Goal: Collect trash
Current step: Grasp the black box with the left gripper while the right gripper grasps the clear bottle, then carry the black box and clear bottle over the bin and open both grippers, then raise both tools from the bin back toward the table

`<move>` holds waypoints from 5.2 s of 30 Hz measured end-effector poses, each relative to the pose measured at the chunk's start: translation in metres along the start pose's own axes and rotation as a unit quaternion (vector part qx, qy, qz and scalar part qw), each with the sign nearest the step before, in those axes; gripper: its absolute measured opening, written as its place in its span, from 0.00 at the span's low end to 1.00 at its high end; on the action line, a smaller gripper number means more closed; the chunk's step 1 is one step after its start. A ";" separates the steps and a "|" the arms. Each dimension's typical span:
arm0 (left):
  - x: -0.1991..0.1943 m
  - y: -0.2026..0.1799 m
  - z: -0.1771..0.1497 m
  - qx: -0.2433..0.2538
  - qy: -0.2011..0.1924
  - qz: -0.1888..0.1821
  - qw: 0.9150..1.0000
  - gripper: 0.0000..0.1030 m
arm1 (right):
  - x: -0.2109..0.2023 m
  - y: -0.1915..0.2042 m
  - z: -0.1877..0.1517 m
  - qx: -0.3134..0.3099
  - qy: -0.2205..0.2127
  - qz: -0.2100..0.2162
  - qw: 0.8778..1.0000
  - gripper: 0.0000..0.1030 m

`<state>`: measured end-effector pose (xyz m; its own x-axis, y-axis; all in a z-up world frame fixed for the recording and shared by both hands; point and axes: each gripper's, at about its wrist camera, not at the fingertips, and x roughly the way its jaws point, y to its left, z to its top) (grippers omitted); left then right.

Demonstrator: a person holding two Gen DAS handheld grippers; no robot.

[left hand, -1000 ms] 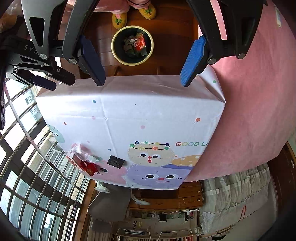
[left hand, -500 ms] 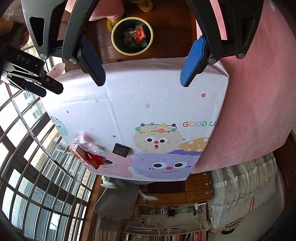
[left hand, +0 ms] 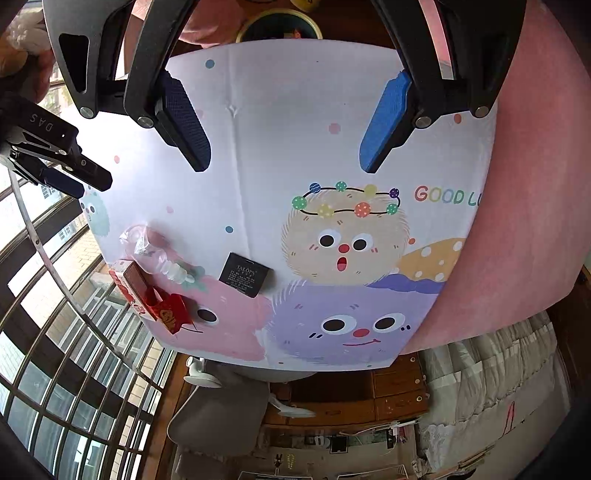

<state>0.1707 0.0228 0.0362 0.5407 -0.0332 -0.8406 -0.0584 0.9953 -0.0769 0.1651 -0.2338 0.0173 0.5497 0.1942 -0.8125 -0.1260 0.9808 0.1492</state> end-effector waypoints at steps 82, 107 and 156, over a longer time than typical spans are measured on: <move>-0.078 0.092 -0.237 0.010 0.081 -0.030 0.996 0.60 | -0.016 0.163 -0.208 -0.054 0.161 0.023 0.985 0.39; 0.212 0.076 -0.382 -0.081 0.219 -0.030 0.972 0.60 | 0.256 0.081 -0.391 0.073 0.295 -0.035 0.952 0.41; -0.072 0.051 -0.218 0.028 0.046 -0.049 0.997 0.85 | -0.042 0.098 -0.218 0.098 0.075 0.026 0.992 0.62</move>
<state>-0.0542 0.0562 -0.0236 0.4623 -0.1357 -0.8763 0.0393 0.9904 -0.1326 -0.0500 -0.1498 -0.0569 0.4159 0.2531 -0.8735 0.0208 0.9576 0.2874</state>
